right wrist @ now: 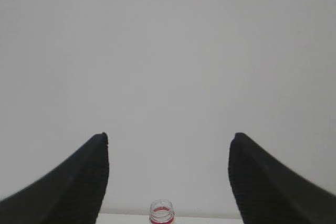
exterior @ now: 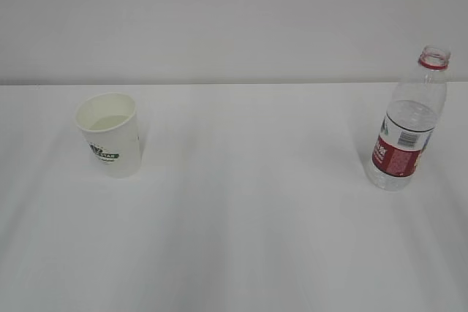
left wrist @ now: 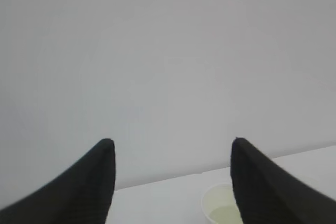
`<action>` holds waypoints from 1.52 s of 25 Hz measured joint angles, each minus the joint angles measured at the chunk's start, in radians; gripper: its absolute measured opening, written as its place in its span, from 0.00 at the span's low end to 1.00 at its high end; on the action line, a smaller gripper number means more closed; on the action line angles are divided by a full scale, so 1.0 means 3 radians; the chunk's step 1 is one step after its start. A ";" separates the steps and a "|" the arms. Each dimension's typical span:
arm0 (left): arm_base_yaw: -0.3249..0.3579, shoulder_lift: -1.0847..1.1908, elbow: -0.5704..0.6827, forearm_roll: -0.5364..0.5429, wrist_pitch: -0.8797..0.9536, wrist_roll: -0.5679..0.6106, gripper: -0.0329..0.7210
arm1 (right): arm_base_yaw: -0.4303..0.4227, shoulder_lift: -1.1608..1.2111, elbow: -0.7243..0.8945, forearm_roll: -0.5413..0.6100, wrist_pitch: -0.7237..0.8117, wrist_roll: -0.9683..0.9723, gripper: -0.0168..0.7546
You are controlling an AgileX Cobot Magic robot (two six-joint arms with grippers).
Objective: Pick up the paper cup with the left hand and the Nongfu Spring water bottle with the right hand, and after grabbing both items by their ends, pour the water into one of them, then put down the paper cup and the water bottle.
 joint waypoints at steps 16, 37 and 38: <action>0.0000 -0.0368 -0.0292 0.0000 0.0826 -0.0001 0.71 | 0.0000 -0.0325 -0.0523 -0.0012 0.0890 0.0000 0.72; 0.0000 -0.0609 -0.1001 -0.0970 0.2184 0.0760 0.68 | 0.0000 -0.0332 -0.1119 -0.0012 0.2449 0.0000 0.72; 0.0000 -0.0635 -0.1001 -0.1027 0.2283 0.0831 0.68 | 0.0000 -0.0332 -0.1151 -0.0012 0.2496 -0.0009 0.72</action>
